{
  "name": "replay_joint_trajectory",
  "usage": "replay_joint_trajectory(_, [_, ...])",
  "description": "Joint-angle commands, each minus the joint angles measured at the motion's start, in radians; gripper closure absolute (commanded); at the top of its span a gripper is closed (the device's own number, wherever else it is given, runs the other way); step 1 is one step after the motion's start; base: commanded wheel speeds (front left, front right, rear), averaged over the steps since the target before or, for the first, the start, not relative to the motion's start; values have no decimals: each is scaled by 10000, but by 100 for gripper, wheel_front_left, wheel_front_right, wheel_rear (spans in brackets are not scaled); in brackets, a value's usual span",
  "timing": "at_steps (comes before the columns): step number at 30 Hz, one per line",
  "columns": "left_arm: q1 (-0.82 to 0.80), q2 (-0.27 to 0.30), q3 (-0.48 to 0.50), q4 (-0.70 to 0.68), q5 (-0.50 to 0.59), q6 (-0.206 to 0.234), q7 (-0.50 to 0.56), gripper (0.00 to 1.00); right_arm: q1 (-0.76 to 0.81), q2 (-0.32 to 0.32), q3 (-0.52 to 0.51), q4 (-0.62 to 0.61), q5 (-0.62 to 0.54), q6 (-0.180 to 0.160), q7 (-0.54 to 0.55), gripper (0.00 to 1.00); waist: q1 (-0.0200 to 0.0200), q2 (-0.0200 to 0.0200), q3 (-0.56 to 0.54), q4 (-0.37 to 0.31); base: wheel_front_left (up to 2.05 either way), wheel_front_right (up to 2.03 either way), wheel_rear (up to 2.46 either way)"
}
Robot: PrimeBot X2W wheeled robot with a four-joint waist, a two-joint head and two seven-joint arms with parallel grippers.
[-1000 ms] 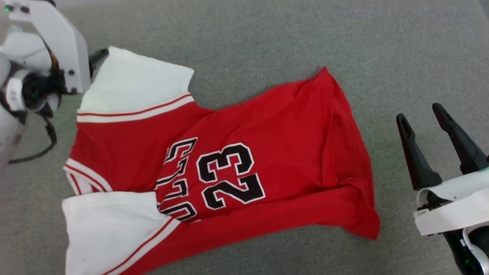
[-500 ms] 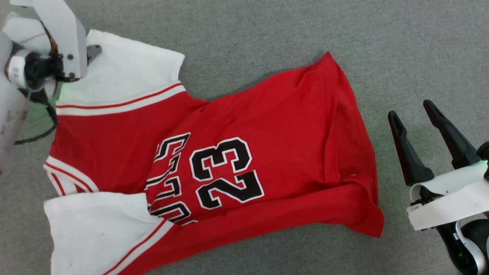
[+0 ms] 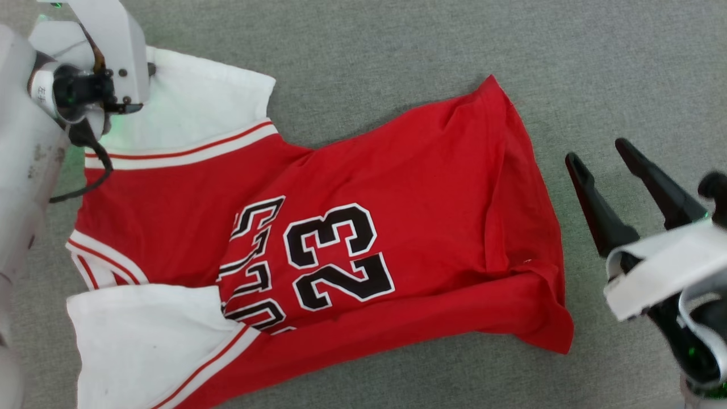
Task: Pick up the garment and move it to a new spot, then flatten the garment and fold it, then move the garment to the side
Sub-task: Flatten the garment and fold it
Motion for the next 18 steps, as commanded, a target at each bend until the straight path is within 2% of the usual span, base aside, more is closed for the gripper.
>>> replay_joint_trajectory(1, [289,-226,-142,152,10,-45,25,100,-263,4,-28,46,99,-10,306,0,0,-1,-13,17,0,0,0])
replay_joint_trajectory(10, [-70,-574,-102,798,18,-175,-275,100,-2463,230,114,1280,-14,-10,3470,0,0,-1,-106,423,0,0,0])
replay_joint_trajectory(18, [-260,-939,-129,1171,16,-346,-431,100,-4249,77,514,3143,-532,-10,5109,0,0,-1,-32,835,0,0,0])
